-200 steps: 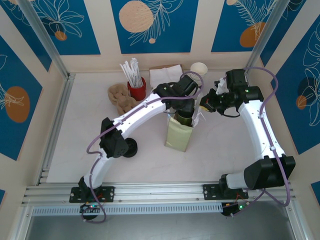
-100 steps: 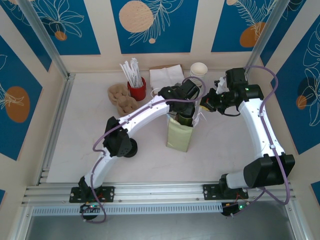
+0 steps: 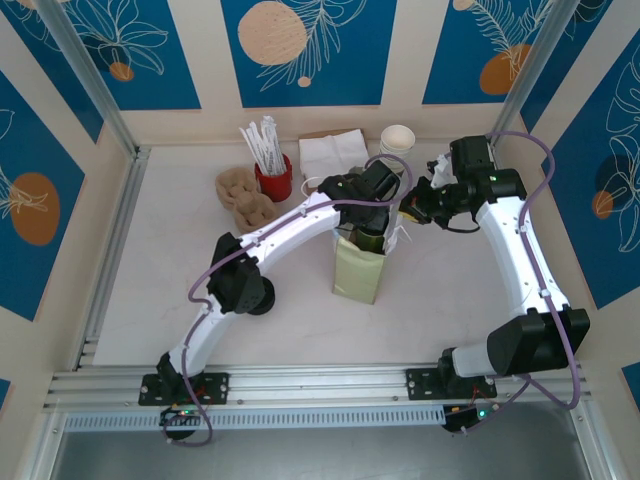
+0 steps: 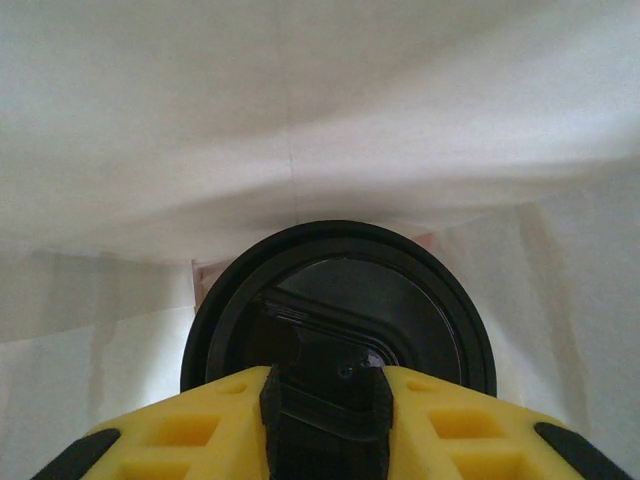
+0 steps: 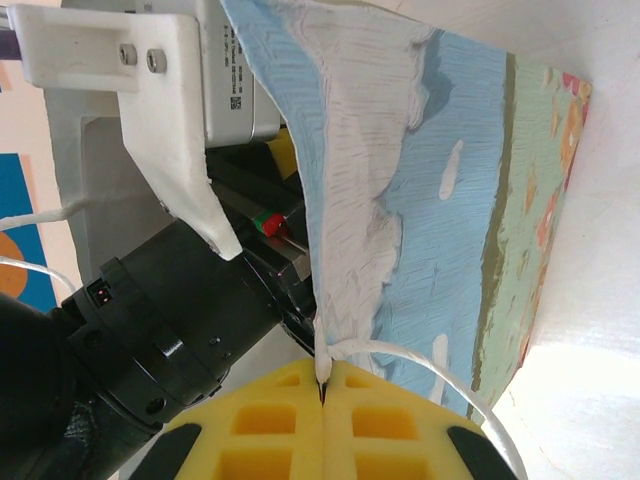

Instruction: Pack the takeout coffee

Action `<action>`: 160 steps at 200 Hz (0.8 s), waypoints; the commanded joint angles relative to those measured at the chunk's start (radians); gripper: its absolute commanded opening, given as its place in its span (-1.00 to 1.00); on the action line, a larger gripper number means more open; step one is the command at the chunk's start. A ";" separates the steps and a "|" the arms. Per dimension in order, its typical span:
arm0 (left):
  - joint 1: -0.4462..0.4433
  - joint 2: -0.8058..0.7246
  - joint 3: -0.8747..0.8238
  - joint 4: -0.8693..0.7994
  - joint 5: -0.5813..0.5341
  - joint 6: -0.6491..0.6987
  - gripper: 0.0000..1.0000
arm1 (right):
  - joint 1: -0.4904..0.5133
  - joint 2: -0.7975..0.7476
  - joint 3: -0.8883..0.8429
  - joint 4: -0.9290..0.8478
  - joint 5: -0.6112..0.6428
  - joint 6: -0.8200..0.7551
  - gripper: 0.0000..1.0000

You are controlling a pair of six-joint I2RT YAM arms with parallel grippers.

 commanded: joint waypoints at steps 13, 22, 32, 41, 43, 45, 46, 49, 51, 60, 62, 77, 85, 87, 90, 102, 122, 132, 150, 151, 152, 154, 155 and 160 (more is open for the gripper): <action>0.003 0.039 -0.043 -0.004 0.005 0.018 -0.39 | 0.007 0.011 0.030 -0.041 -0.026 -0.011 -0.93; 0.003 0.034 -0.064 0.001 0.007 0.016 -0.41 | 0.006 0.013 0.033 -0.042 -0.026 -0.014 -0.92; 0.003 0.026 -0.090 0.008 0.005 0.012 -0.41 | 0.005 0.015 0.035 -0.044 -0.026 -0.016 -0.92; 0.003 0.016 -0.115 0.017 0.004 0.007 -0.41 | 0.004 0.019 0.038 -0.046 -0.025 -0.019 -0.93; 0.003 0.014 -0.121 0.019 0.005 0.006 -0.41 | 0.003 0.020 0.040 -0.046 -0.026 -0.020 -0.93; 0.003 0.012 -0.128 0.021 0.004 0.005 -0.41 | 0.003 0.020 0.041 -0.048 -0.026 -0.020 -0.93; 0.003 0.011 -0.129 0.023 0.004 0.005 -0.41 | 0.003 0.021 0.041 -0.048 -0.026 -0.019 -0.93; 0.003 0.007 -0.139 0.027 0.004 0.004 -0.41 | 0.003 0.023 0.042 -0.048 -0.026 -0.021 -0.93; 0.003 0.006 -0.145 0.029 0.004 0.003 -0.42 | 0.002 0.024 0.043 -0.048 -0.026 -0.022 -0.93; 0.003 -0.002 -0.169 0.038 0.005 -0.002 -0.42 | 0.002 0.027 0.048 -0.048 -0.028 -0.023 -0.93; 0.003 -0.003 -0.174 0.039 0.006 -0.004 -0.42 | 0.001 0.029 0.049 -0.048 -0.028 -0.023 -0.93; 0.003 -0.007 -0.199 0.040 0.003 -0.011 -0.43 | 0.000 0.035 0.055 -0.049 -0.028 -0.025 -0.93; 0.003 -0.010 -0.212 0.042 0.003 -0.013 -0.43 | 0.000 0.035 0.057 -0.049 -0.025 -0.026 -0.93; 0.003 -0.011 -0.216 0.043 0.003 -0.014 -0.44 | 0.000 0.036 0.056 -0.049 -0.024 -0.025 -0.94; 0.003 -0.014 -0.222 0.044 0.002 -0.015 -0.44 | 0.000 0.035 0.056 -0.049 -0.023 -0.026 -0.93; 0.002 -0.028 -0.251 0.054 0.003 -0.023 -0.44 | -0.001 0.036 0.057 -0.052 -0.017 -0.025 -0.94; -0.006 -0.049 -0.289 0.073 0.010 -0.027 -0.46 | -0.002 0.034 0.054 -0.054 -0.009 -0.029 -0.94; -0.010 -0.054 -0.295 0.072 0.007 -0.025 -0.47 | -0.005 0.033 0.054 -0.055 -0.009 -0.029 -0.94; -0.015 -0.065 -0.320 0.079 0.010 -0.030 -0.48 | -0.005 0.032 0.050 -0.052 -0.009 -0.029 -0.94; -0.015 -0.066 -0.322 0.081 0.010 -0.031 -0.48 | -0.005 0.032 0.050 -0.052 -0.009 -0.029 -0.94; -0.015 -0.067 -0.323 0.081 0.010 -0.031 -0.48 | -0.004 0.032 0.049 -0.051 -0.009 -0.029 -0.94; -0.016 -0.068 -0.326 0.082 0.010 -0.031 -0.48 | -0.004 0.033 0.048 -0.051 -0.009 -0.029 -0.94; -0.016 -0.069 -0.328 0.083 0.010 -0.031 -0.48 | -0.004 0.032 0.048 -0.050 -0.009 -0.028 -0.94; -0.018 -0.072 -0.335 0.085 0.010 -0.032 -0.48 | -0.004 0.032 0.045 -0.049 -0.011 -0.028 -0.95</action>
